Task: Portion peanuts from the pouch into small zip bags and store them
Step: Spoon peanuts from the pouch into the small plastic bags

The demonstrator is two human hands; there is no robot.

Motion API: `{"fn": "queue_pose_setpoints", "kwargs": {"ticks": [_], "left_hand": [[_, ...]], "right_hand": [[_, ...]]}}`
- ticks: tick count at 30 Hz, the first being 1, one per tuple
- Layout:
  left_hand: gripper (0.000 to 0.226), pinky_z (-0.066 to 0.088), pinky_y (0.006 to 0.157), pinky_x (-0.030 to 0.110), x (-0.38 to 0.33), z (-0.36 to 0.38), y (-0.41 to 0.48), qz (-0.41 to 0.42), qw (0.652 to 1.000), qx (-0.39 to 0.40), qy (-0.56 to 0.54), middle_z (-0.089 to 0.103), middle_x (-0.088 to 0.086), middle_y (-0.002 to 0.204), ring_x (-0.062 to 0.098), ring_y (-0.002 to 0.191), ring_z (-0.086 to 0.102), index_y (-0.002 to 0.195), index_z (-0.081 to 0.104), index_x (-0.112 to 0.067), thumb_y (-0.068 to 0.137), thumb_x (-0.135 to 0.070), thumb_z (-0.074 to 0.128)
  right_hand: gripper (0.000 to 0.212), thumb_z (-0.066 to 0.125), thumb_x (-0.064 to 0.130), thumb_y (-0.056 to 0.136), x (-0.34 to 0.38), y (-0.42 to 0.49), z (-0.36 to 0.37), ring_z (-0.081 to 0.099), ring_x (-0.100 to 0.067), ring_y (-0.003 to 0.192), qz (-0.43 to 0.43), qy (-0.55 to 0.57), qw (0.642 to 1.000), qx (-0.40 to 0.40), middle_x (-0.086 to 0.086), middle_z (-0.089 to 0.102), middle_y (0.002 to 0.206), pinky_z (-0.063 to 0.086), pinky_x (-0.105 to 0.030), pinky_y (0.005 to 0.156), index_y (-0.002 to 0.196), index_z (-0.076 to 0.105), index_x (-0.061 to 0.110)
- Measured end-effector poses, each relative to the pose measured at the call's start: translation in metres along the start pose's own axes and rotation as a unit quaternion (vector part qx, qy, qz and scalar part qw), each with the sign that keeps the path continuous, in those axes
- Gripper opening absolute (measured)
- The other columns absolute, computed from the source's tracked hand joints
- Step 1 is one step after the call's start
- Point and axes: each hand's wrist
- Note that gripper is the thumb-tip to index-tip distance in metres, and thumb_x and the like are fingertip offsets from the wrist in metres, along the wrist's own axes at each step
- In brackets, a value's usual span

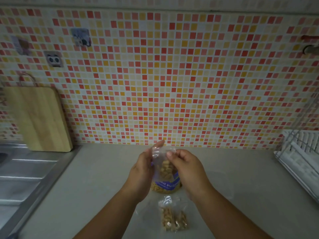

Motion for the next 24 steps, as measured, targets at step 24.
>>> {"fn": "queue_pose_setpoints", "kwargs": {"ticks": [24], "left_hand": [[0.019,0.046,0.059,0.019,0.094,-0.121,-0.016,-0.222,0.839,-0.091,0.488,0.064,-0.002,0.075,0.015,0.067,0.060,0.093,0.057,-0.023,0.080,-0.010,0.059]], "right_hand": [[0.012,0.052,0.039,0.085,-0.163,-0.010,0.042,0.063,-0.022,0.095,0.099,-0.320,0.940,0.065,-0.001,0.068,0.090,0.048,-0.028,0.080,0.076,0.055,0.031]]}}
Point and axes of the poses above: each hand's wrist, its own y-axis towards the middle knuckle, its own z-axis out of the palm, x = y × z
